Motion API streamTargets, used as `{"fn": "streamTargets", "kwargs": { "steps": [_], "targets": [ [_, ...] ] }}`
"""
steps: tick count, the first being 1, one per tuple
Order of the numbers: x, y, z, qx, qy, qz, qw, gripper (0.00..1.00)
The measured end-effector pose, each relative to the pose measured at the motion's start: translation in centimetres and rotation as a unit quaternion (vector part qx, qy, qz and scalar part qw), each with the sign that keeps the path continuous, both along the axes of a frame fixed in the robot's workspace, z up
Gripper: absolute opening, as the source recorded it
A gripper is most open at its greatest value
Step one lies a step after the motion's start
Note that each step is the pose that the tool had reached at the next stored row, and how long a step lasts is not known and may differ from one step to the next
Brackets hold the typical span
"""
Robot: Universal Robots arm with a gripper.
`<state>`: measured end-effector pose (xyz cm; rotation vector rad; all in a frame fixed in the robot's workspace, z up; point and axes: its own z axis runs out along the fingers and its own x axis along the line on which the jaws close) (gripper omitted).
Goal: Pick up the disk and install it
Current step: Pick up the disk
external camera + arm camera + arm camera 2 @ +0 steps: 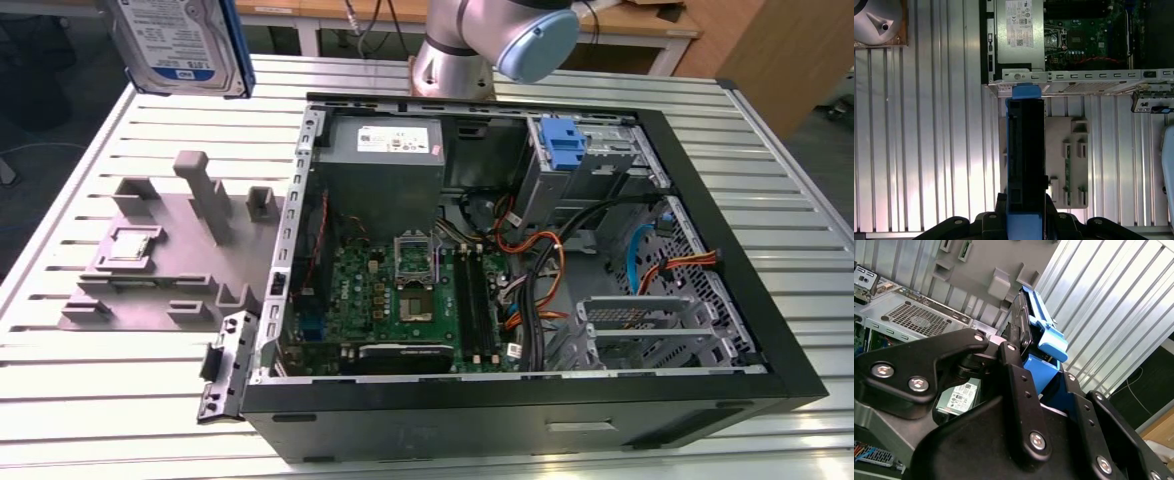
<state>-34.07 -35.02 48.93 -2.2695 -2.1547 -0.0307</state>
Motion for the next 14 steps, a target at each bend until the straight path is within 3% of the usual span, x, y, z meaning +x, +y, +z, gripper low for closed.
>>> {"fn": "streamTargets", "kwargs": {
  "steps": [14],
  "targets": [
    [0.73, 0.0, 0.0, 0.0, 0.0, 0.0, 1.0, 0.37]
  ]
}}
